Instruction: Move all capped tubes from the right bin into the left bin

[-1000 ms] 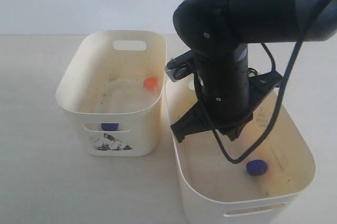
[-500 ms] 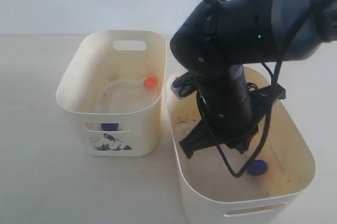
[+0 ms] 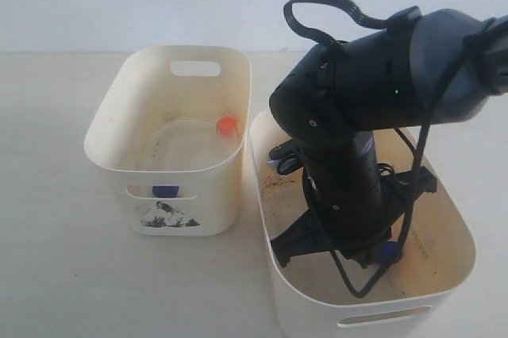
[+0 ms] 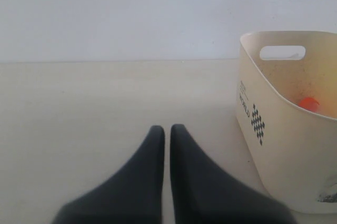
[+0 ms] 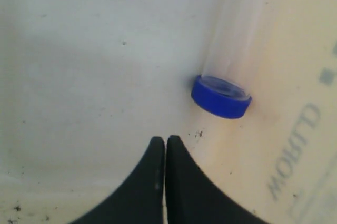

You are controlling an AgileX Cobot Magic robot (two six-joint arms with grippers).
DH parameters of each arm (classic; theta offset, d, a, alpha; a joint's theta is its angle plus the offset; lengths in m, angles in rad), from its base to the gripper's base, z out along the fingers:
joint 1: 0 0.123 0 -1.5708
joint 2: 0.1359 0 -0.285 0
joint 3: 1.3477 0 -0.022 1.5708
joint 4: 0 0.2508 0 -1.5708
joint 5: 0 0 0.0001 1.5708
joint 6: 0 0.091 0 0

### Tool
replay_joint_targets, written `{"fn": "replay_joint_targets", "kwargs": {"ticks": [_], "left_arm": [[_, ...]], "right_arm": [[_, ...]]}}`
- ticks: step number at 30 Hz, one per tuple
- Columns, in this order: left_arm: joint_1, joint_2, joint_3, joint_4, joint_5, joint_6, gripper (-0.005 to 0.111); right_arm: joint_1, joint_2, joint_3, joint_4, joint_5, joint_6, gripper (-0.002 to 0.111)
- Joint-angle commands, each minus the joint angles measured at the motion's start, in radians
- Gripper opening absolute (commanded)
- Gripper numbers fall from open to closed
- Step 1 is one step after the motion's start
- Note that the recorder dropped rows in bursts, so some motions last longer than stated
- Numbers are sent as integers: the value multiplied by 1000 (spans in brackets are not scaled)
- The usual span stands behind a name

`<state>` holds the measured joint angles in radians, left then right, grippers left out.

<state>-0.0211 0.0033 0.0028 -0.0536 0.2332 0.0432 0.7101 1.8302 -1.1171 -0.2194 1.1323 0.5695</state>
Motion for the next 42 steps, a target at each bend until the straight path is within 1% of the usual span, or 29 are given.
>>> {"fn": "replay_joint_targets", "kwargs": {"ticks": [1, 3, 4, 6, 8, 9, 13, 14, 16, 18, 24, 29, 37, 42], "left_arm": [[1, -3, -3, 2, -1, -8, 4], [1, -3, -3, 2, -1, -8, 4], [1, -3, -3, 2, -1, -8, 4], [1, -3, -3, 2, -1, -8, 4], [1, -3, -3, 2, -1, -8, 4], [1, -3, -3, 2, -1, -8, 4], [1, -3, -3, 2, -1, -8, 4], [1, -3, -3, 2, -1, -8, 4], [1, -3, -3, 2, -1, -8, 4], [1, -3, -3, 2, -1, -8, 4], [1, -3, -3, 2, -1, -8, 4], [1, -3, -3, 2, -1, -8, 4], [1, -3, -3, 2, -1, -8, 4], [1, -3, -3, 2, -1, -8, 4]], "right_arm": [[-3, -4, 0, -13, -6, 4, 0], [-3, -4, 0, -13, -2, 4, 1], [-3, -4, 0, -13, 3, 4, 3], [-3, -4, 0, -13, 8, 4, 11], [-3, -4, 0, -13, 8, 0, 27], [-3, -4, 0, -13, 8, 0, 37], [-3, -4, 0, -32, -3, 0, 83], [-3, -4, 0, -39, -8, 5, 90], [-3, -4, 0, -48, -14, 5, 100], [-3, -4, 0, -50, -22, 8, 103], [-3, -4, 0, -50, -51, 31, 103], [-3, 7, 0, -108, -56, 36, 103], [-3, 117, 0, -114, -85, 94, 103], [-3, 174, 0, -98, -166, 99, 103]]}}
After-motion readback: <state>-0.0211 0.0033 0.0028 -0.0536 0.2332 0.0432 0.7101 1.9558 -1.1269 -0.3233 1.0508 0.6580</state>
